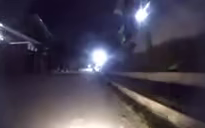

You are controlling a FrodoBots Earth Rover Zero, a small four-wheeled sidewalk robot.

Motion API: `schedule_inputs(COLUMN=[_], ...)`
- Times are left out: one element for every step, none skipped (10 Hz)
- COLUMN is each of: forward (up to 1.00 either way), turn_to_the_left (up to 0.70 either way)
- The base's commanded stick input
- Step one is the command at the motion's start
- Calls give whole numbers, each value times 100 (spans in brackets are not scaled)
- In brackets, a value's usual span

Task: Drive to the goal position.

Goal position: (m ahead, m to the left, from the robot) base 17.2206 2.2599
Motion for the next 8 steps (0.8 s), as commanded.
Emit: schedule_inputs(forward=[70, 70, 70, 70, 70, 70, 70, 70], turn_to_the_left=[0, 0, 0, 0, 0, 0, 0, 0])
